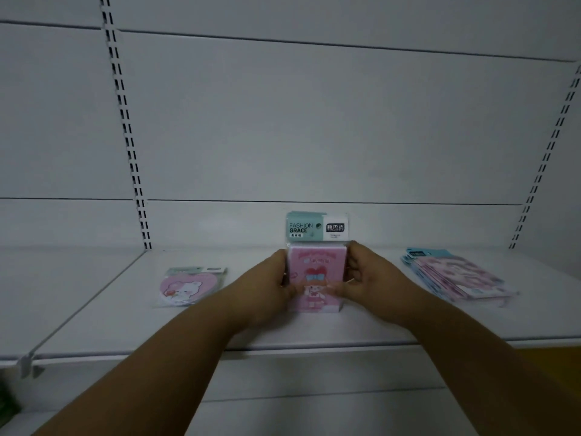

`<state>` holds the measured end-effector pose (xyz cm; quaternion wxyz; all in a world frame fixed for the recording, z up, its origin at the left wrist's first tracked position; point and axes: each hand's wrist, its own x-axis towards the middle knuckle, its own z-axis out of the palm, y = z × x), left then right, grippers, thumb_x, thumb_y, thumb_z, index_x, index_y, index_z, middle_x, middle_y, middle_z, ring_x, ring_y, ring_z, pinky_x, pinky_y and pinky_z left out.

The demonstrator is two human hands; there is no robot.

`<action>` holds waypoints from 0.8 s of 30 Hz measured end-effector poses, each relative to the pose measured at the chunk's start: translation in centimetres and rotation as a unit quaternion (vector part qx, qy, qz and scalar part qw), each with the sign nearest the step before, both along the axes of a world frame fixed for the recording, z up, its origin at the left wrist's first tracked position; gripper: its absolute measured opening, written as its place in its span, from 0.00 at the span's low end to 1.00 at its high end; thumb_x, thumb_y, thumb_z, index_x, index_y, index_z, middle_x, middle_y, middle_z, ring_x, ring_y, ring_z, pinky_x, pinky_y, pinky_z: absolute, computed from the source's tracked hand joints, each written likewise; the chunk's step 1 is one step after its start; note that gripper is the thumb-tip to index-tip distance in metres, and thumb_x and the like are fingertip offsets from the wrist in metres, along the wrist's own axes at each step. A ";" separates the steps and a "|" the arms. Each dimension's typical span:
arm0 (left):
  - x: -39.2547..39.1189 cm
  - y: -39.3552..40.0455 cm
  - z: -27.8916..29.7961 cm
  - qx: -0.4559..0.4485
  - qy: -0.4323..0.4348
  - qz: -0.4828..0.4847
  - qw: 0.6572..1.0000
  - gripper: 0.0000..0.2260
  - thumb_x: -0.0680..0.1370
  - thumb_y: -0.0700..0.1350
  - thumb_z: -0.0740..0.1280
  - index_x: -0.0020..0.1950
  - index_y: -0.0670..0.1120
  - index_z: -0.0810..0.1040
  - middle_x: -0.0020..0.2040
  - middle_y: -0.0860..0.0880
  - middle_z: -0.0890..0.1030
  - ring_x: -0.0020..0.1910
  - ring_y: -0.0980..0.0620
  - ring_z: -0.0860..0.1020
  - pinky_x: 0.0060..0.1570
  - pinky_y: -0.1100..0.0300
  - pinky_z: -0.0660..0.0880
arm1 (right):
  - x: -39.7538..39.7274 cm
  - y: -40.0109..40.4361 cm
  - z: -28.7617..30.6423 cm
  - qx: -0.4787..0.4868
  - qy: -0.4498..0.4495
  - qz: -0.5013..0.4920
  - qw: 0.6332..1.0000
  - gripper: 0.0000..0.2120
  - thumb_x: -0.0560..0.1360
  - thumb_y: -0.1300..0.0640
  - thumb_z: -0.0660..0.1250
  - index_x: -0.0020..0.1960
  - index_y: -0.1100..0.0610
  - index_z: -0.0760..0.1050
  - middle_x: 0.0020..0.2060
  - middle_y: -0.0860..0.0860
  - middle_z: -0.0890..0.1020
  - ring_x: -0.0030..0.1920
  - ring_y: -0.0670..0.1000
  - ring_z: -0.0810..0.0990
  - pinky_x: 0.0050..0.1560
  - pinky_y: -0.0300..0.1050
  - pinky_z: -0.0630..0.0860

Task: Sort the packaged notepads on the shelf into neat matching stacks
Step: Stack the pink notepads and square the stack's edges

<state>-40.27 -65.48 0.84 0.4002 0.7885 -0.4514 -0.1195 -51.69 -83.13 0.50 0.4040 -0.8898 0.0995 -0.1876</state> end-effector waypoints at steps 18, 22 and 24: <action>1.0 -0.5 -0.7 0.058 -0.064 0.034 0.996 0.14 0.79 0.45 0.66 0.65 0.50 0.72 0.60 0.52 0.80 0.54 0.55 0.79 0.54 0.60 0.75 | 0.5 0.0 -1.2 0.024 0.025 -0.033 0.999 0.16 0.75 0.56 0.71 0.62 0.54 0.75 0.54 0.47 0.84 0.52 0.45 0.84 0.55 0.43 0.81; 1.3 -0.9 0.0 0.022 0.015 0.054 0.998 0.10 0.80 0.46 0.65 0.61 0.49 0.73 0.51 0.50 0.82 0.42 0.57 0.78 0.37 0.64 0.71 | 0.8 0.3 0.2 0.118 0.021 -0.047 0.992 0.09 0.76 0.54 0.69 0.53 0.57 0.82 0.42 0.50 0.87 0.38 0.46 0.83 0.42 0.39 0.79; 1.3 -1.4 -0.1 0.033 0.031 0.059 0.997 0.10 0.79 0.46 0.65 0.60 0.47 0.75 0.53 0.48 0.82 0.43 0.54 0.78 0.40 0.61 0.72 | 1.1 0.1 0.7 0.132 0.062 -0.075 0.986 0.11 0.76 0.53 0.70 0.51 0.60 0.83 0.39 0.50 0.86 0.33 0.44 0.80 0.36 0.37 0.75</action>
